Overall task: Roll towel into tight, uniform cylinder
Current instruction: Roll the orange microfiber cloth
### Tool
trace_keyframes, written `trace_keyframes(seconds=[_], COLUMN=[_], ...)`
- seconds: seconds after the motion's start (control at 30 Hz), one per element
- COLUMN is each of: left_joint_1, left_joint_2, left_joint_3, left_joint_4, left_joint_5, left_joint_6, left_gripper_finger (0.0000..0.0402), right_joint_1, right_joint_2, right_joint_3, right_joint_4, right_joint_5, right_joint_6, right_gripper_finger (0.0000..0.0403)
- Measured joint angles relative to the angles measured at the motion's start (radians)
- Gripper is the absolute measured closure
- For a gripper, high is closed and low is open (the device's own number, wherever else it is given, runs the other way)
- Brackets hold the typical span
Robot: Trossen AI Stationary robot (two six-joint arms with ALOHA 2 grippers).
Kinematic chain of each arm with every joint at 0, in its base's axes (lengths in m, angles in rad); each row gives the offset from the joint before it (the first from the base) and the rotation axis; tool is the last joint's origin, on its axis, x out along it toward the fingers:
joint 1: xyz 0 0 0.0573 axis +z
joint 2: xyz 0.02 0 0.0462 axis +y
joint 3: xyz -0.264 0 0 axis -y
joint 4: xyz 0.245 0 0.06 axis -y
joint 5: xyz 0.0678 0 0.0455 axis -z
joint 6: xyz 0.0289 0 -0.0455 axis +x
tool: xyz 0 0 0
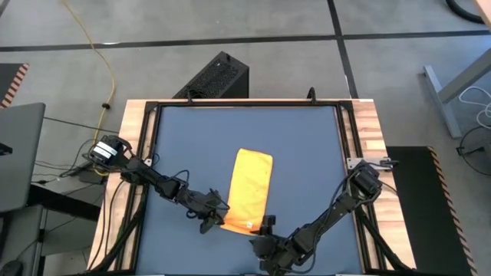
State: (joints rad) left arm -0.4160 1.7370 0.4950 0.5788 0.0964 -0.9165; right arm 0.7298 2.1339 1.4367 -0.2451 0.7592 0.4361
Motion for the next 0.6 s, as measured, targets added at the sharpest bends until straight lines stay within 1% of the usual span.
trace_keyframes(seconds=[0.17,0.43,0.53,0.6], left_joint_1=[0.000,0.000,0.001,0.001], left_joint_2=[0.000,0.000,0.000,0.000], left_joint_3=[0.000,0.000,0.000,0.000], left_joint_4=[-0.003,-0.005,-0.007,-0.007], left_joint_5=[0.001,0.001,0.001,0.002], left_joint_6=[0.003,0.014,0.017,0.018], left_gripper_finger=[0.0401,0.0401,0.0401,0.0401], right_joint_1=[-0.005,-0.035,-0.050,-0.057], right_joint_2=[-0.001,0.013,0.028,0.033], right_joint_3=[0.000,0.000,0.000,-0.001], right_joint_4=[-0.013,-0.040,-0.056,-0.070], right_joint_5=[-0.030,-0.031,-0.079,-0.085], right_joint_6=[0.005,0.015,0.039,0.065], right_gripper_finger=[0.0234,0.0234,0.0234,0.0234])
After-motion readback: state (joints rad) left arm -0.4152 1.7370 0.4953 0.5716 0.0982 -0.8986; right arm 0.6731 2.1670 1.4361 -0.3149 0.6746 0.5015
